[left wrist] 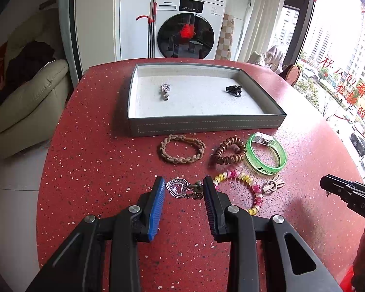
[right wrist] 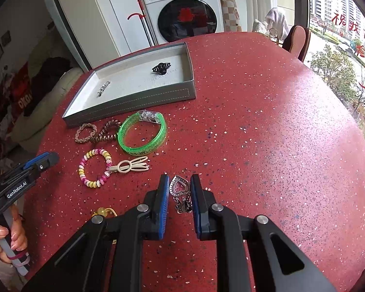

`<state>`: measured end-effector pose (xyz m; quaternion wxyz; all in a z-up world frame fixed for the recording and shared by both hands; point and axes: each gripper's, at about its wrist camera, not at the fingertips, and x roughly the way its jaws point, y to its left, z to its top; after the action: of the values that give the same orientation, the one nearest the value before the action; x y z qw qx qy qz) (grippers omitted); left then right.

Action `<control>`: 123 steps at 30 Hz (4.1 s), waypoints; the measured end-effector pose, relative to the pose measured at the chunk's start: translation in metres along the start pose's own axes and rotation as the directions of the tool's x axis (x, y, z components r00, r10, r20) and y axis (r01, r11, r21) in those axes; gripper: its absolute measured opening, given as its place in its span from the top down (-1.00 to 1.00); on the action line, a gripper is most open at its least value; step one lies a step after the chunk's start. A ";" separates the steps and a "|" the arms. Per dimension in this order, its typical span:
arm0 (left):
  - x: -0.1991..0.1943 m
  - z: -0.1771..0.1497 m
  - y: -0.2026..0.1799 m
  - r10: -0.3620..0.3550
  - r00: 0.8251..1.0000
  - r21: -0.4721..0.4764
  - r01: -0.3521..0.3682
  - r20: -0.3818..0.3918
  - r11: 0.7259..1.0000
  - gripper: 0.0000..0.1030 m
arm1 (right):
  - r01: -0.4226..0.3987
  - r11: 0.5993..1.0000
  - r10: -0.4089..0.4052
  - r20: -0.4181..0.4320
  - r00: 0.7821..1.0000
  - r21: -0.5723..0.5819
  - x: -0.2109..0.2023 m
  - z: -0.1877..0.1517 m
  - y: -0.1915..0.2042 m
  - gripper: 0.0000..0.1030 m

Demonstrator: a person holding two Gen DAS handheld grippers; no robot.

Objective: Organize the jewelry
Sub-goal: 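Lower both heart pendants into the grey tray and open both tools, then lift both tools out of the tray toward the remaining bracelets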

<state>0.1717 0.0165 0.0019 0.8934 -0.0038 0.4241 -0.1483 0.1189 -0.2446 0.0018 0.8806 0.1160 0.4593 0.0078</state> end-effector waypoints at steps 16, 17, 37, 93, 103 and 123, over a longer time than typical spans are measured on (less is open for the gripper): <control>0.024 0.087 0.006 -0.008 0.998 -0.010 0.009 0.067 1.000 0.02 | -0.102 0.990 0.106 0.042 0.993 -0.099 0.019 0.107 0.037 0.62; 0.029 0.093 0.007 -0.005 0.998 -0.011 0.006 0.065 1.000 0.02 | -0.106 0.989 0.111 0.041 0.993 -0.106 0.024 0.115 0.040 0.62; 0.156 0.148 -0.013 0.029 0.996 0.008 -0.029 -0.087 1.000 0.02 | -0.092 0.996 0.091 -0.098 0.991 -0.006 0.149 0.180 0.024 0.62; 0.055 0.112 -0.004 0.120 0.992 0.026 -0.121 0.034 0.992 -1.00 | -0.191 0.981 0.188 0.065 0.980 0.038 0.034 0.128 0.025 -0.99; 0.025 0.081 -0.007 0.121 0.992 0.049 -0.122 0.026 0.991 -1.00 | -0.211 0.976 0.215 0.076 0.974 -0.056 0.004 0.110 0.044 -1.00; 0.006 0.005 -0.005 0.150 0.988 0.021 -0.149 -0.041 0.989 -1.00 | -0.160 0.986 0.161 0.007 0.987 -0.048 0.000 0.063 0.016 -1.00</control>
<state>0.1777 0.0096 0.0010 0.8928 0.0393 0.4408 -0.0846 0.1716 -0.2420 0.0401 0.8820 0.1319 0.4435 0.0890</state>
